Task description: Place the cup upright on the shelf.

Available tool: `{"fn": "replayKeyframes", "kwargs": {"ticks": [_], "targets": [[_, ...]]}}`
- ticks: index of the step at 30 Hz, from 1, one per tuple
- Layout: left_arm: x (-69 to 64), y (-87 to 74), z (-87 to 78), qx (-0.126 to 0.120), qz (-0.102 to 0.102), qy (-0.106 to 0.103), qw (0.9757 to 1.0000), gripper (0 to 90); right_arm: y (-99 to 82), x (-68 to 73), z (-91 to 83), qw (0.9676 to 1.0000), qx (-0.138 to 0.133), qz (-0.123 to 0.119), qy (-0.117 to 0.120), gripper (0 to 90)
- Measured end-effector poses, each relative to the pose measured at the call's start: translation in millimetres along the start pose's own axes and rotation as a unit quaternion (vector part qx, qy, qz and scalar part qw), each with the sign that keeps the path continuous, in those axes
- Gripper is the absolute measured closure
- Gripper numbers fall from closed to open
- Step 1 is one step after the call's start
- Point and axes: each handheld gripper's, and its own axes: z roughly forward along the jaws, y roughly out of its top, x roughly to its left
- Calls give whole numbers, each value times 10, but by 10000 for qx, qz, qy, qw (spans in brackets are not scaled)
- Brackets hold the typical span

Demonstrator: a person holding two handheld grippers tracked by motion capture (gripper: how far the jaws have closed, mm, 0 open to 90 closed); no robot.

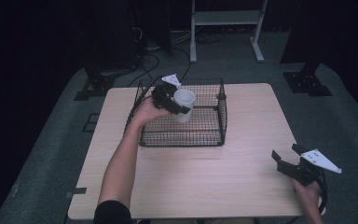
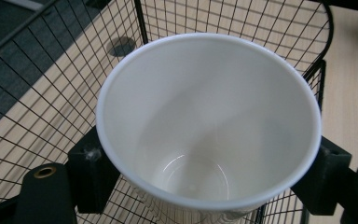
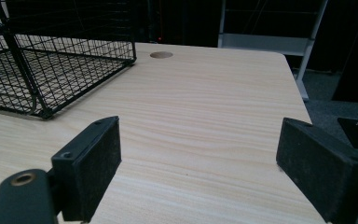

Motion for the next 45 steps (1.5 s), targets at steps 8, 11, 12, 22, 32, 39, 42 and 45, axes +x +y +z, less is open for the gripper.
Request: {"fn": "replayKeyframes", "kwargs": {"ticks": [8, 11, 12, 22, 32, 39, 42, 45], "targets": [[59, -42, 145, 89, -66, 24, 9999, 210, 0, -3, 0, 10000, -9, 3, 8, 131], [82, -68, 180, 132, -99, 25, 9999, 210, -1, -3, -1, 10000, -15, 8, 14, 131], [89, -77, 195, 156, -107, 20, 9998, 210, -1, -3, -1, 10000, -17, 4, 14, 131], [150, -140, 275, 279, -202, -1, 9994, 210, -2, -5, -3, 10000, -21, 22, 18, 131], [215, -241, 353, 457, -380, -44, 9982, 210, -2, -5, -4, 10000, -21, 26, 18, 131], [221, -255, 420, 580, -377, -72, 9976, 209, -2, -6, -5, 10000, -22, 36, 20, 131], [232, -271, 440, 623, -409, -86, 9972, 209, -2, -6, -5, 10000, -24, 31, 21, 131], [238, -286, 455, 678, -427, -85, 9968, 209, -2, -5, -5, 10000, -23, 36, 17, 131]]}}
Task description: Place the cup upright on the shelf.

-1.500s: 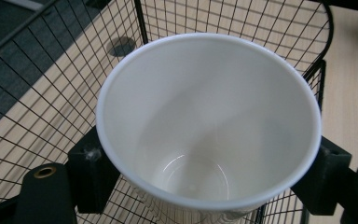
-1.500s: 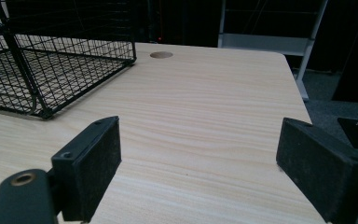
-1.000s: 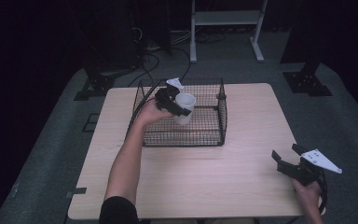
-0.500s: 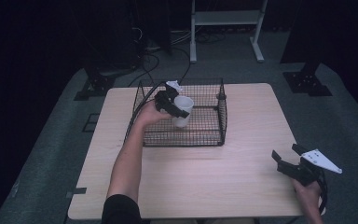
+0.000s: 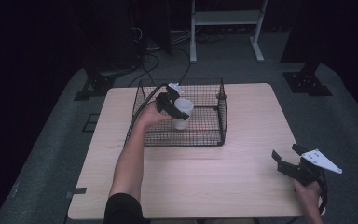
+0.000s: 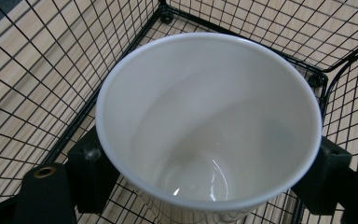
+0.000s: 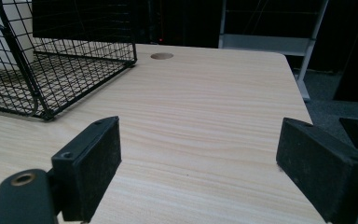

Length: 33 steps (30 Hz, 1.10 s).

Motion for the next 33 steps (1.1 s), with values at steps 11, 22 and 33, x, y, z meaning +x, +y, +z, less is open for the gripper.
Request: {"fn": "replayKeyframes", "kwargs": {"ticks": [11, 22, 33], "targets": [[9, -41, 56, 81, -13, -23, 10000, 208, 0, 2, 0, 10000, -4, -10, -4, 131], [30, -121, 6, 53, -109, 58, 9999, 205, 0, 3, 1, 10000, -5, -16, 0, 131], [13, -128, 11, 175, -84, 80, 9998, 185, 0, 4, 0, 10000, -2, -8, 3, 131]]}}
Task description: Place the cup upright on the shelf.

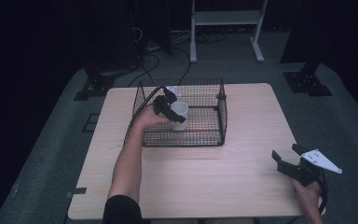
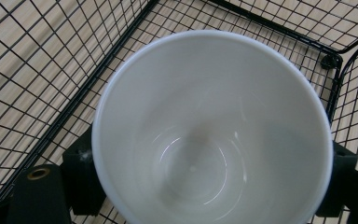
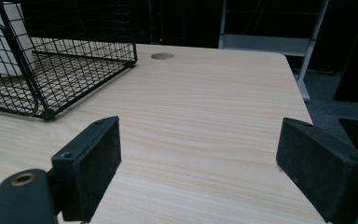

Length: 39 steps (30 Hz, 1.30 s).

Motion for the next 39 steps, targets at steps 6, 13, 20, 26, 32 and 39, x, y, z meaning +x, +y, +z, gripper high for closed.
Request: {"fn": "replayKeyframes", "kwargs": {"ticks": [6, 13, 20, 26, 32, 39], "targets": [[-1, -2, -7, 13, 17, 22, 10000, 186, 0, 1, -1, 10000, -3, 0, 2, 131], [1, 0, -24, -7, 30, 41, 10000, 181, -1, 2, -2, 10000, 3, -5, 8, 131], [-22, 12, -36, -35, 37, 54, 10000, 150, 0, 3, -1, 10000, 8, -9, 5, 131], [-28, 26, -80, -121, -12, 132, 9998, 83, 0, 3, 2, 10000, 11, -16, 10, 131], [-58, 51, -168, -236, 52, 243, 9994, 77, 0, 5, 1, 10000, 9, -28, 15, 131], [-76, 69, -252, -355, -10, 333, 9988, 58, 1, 8, 2, 10000, 9, -28, 31, 130]]}}
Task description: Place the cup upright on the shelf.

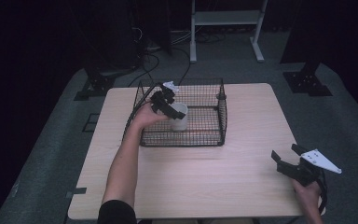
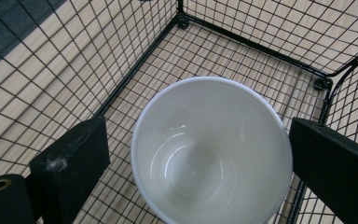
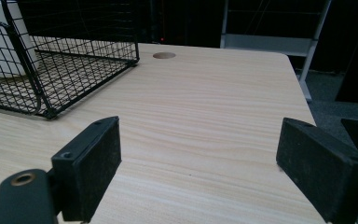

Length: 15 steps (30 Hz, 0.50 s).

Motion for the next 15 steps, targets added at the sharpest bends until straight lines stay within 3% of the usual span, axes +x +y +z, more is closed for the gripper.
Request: {"fn": "replayKeyframes", "kwargs": {"ticks": [15], "targets": [[-102, 63, -171, -156, 110, 73, 9998, 59, 0, 4, 0, 10000, 2, -5, -7, 131]]}}
